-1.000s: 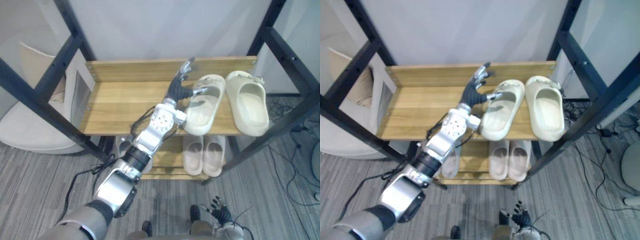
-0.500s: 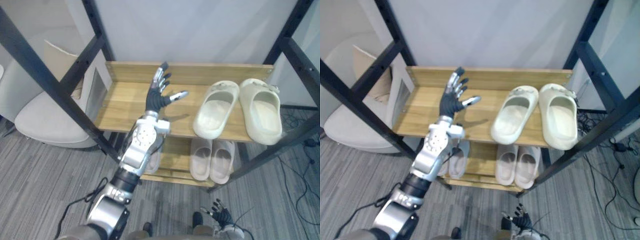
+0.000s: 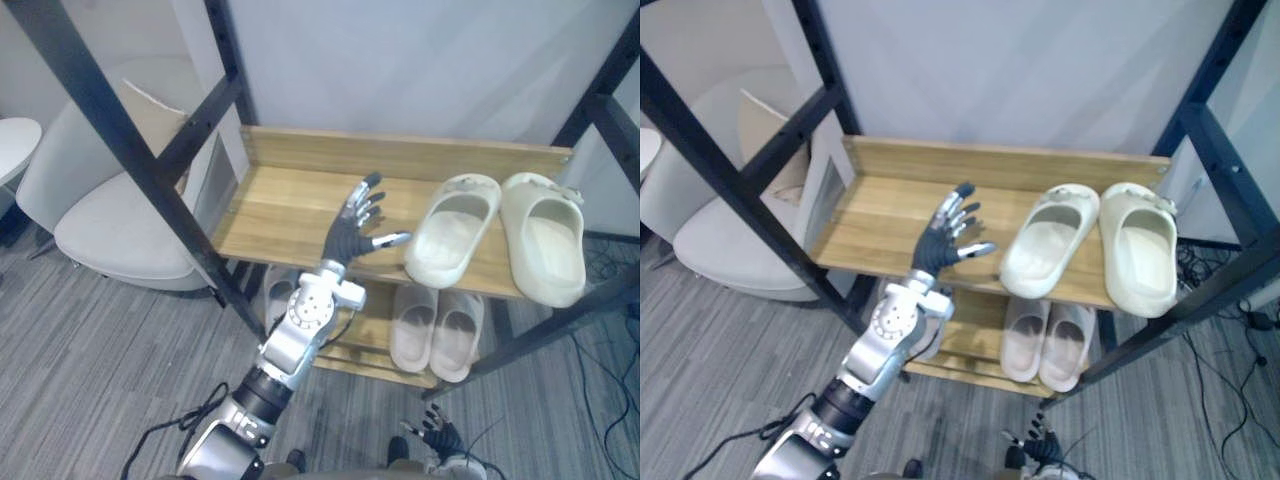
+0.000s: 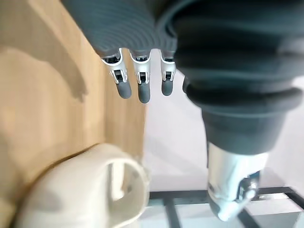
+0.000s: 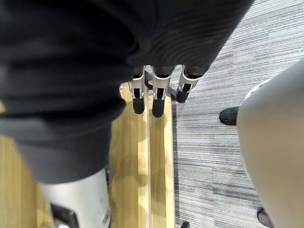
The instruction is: Organize the slippers on the shoe rack
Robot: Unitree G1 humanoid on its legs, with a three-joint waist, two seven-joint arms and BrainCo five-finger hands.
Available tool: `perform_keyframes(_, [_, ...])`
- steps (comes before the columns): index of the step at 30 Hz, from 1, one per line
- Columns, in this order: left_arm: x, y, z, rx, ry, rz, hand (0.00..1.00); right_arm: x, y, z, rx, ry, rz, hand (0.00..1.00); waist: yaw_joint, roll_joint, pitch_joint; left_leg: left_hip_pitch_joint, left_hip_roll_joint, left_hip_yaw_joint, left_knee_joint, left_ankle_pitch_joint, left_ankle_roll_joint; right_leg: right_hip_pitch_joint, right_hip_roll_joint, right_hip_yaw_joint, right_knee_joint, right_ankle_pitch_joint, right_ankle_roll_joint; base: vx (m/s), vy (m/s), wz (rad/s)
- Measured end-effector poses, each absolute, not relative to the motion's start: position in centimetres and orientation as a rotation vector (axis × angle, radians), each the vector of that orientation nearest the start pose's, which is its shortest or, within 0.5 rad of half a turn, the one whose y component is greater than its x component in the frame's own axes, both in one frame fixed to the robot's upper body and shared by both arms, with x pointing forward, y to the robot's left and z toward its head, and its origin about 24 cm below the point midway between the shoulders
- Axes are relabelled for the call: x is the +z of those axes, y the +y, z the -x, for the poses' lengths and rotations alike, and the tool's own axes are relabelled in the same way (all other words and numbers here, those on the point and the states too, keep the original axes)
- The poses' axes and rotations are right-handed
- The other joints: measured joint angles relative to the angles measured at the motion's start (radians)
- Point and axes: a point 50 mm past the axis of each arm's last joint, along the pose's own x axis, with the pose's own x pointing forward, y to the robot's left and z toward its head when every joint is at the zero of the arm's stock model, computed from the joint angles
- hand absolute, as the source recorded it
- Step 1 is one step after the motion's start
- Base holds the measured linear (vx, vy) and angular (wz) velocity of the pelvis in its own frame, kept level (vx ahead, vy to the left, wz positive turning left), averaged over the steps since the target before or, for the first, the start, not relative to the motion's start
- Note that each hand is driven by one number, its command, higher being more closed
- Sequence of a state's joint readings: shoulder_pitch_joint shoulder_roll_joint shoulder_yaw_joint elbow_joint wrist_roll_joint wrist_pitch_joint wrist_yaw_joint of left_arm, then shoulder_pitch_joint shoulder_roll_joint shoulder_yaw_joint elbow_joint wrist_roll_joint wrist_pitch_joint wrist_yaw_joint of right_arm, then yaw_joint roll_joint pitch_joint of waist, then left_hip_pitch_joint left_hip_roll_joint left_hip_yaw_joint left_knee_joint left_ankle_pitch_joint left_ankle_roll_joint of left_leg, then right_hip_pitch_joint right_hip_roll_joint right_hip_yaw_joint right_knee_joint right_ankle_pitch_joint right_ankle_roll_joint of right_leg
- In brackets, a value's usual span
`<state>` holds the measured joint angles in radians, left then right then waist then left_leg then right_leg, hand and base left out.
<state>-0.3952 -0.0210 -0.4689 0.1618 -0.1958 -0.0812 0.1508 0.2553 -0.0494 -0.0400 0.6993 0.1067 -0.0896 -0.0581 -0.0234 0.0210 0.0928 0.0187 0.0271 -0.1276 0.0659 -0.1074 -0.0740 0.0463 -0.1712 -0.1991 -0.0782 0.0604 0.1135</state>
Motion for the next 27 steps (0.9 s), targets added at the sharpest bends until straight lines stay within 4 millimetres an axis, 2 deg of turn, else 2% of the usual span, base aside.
perform_keyframes(3, [9.6, 0.6, -28.5, -0.462, -0.182, 0.087, 0.00, -13.6, -18.6, -10.5, -0.223, 0.853, -0.049, 0.00, -0.007, -0.009, 0.001, 0.003, 0.002, 0.001, -0.019, 0.009, -0.006, 0.005, 0.005, -0.008, -0.011, 0.006, -0.001, -0.05, -0.012, -0.01])
perform_keyframes(12, [10.0, -0.6, -29.2, -0.500, -0.206, 0.031, 0.00, -13.7, -17.9, -10.8, -0.213, 0.856, -0.067, 0.00, -0.028, -0.050, 0.003, 0.023, 0.031, 0.024, -0.063, 0.021, -0.018, -0.017, 0.032, 0.013, -0.012, 0.008, -0.010, 0.01, -0.015, -0.07])
perform_keyframes(18, [10.4, -1.9, -29.8, -0.525, -0.218, -0.004, 0.00, -13.5, -17.8, -11.4, -0.210, 0.839, -0.070, 0.00, -0.035, -0.056, 0.006, 0.018, 0.032, 0.034, -0.064, 0.021, -0.018, -0.026, 0.030, 0.022, -0.011, 0.008, -0.010, 0.00, 0.002, -0.04])
perform_keyframes(24, [10.8, -4.3, -29.2, -0.584, -0.220, -0.012, 0.00, -13.5, -17.7, -11.4, -0.207, 0.840, -0.069, 0.00, -0.025, -0.059, 0.008, -0.007, 0.028, 0.039, -0.052, 0.015, -0.012, -0.042, 0.024, 0.040, -0.010, 0.007, -0.007, -0.02, 0.004, -0.01])
perform_keyframes(27, [11.3, -4.6, -29.2, -0.569, -0.232, 0.000, 0.00, -13.6, -17.8, -11.2, -0.209, 0.843, -0.064, 0.00, -0.023, -0.057, 0.010, -0.015, 0.024, 0.044, -0.045, 0.015, -0.012, -0.059, 0.018, 0.045, 0.004, 0.005, 0.000, 0.00, 0.005, -0.01])
